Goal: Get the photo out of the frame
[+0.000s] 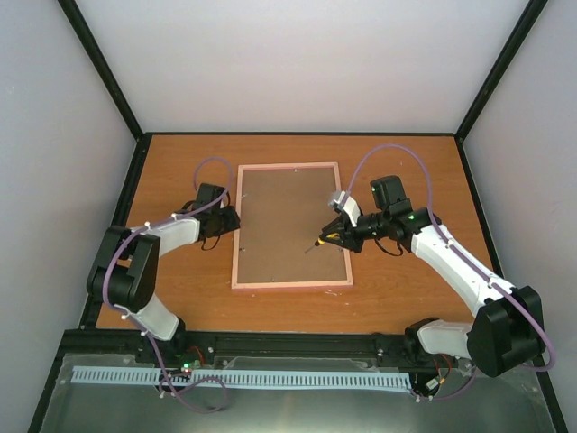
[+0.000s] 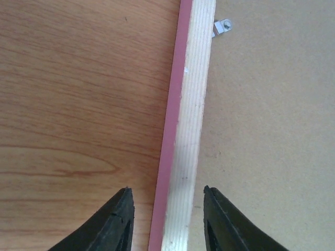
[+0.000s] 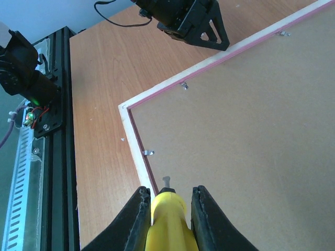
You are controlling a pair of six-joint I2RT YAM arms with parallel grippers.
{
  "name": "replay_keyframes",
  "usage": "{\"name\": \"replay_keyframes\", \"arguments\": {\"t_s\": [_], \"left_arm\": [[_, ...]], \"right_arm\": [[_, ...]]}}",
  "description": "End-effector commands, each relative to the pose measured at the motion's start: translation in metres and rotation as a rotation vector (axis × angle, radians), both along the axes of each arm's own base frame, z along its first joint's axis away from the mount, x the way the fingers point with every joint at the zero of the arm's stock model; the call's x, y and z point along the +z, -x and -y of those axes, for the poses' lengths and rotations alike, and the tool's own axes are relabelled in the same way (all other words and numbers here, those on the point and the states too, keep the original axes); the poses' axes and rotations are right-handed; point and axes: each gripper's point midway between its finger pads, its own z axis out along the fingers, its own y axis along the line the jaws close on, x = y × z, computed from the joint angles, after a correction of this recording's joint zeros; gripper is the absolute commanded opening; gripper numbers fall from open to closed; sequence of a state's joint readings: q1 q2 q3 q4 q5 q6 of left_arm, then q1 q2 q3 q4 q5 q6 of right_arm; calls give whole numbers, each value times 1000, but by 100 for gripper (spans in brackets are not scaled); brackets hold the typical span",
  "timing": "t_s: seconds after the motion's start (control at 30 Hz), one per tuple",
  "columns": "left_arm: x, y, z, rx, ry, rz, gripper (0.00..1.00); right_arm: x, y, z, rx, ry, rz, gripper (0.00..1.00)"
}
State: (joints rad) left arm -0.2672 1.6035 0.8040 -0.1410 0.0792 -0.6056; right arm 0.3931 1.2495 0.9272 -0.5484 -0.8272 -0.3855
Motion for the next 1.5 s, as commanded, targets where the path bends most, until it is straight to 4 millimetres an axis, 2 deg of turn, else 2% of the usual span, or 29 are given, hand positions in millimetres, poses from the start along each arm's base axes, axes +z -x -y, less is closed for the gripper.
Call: {"name": "replay_keyframes", "arguments": {"t_s": [0.0, 0.17, 0.37, 0.6, 0.73, 0.97, 1.03, 1.13, 1.17, 1.2, 1.27, 1.33, 1.4, 1.47], "left_arm": [[5, -17, 4, -42, -13, 45, 37], [-2, -16, 25, -134, 22, 42, 27], [-11, -7, 48, -189, -14, 40, 15], [-12, 5, 71, -230, -31, 65, 5], [-19, 18, 85, -279, -30, 56, 3], [-36, 59, 97, -325, -26, 0, 2], [-34, 61, 97, -317, -13, 7, 2], [-21, 51, 96, -311, -41, 37, 2], [-13, 45, 98, -310, -48, 53, 4], [-4, 40, 99, -306, -51, 73, 11], [18, 31, 99, -292, -53, 113, 34], [39, 29, 97, -273, -47, 149, 48], [53, 35, 91, -254, -34, 168, 52], [52, 53, 83, -256, -26, 147, 52]], "right_arm": [[2, 4, -1, 24, -18, 29, 3], [1, 4, 0, 22, -13, 39, 3], [1, 3, 1, 19, -6, 52, 3], [-2, 4, 2, 19, -3, 49, 3], [-7, 4, 0, 24, -1, 32, 3], [-10, 5, -2, 37, 4, 34, 3], [-11, 8, -6, 51, 10, 44, 3], [-10, 14, -17, 86, 6, 45, 3], [-10, 16, -22, 100, 9, 43, 3], [-9, 17, -28, 112, 9, 42, 3], [-7, 15, -37, 125, 7, 26, 3], [-4, 9, -45, 129, -2, 2, 3], [-1, 1, -52, 126, -5, -12, 3], [2, -8, -59, 118, -7, -9, 3]]}}
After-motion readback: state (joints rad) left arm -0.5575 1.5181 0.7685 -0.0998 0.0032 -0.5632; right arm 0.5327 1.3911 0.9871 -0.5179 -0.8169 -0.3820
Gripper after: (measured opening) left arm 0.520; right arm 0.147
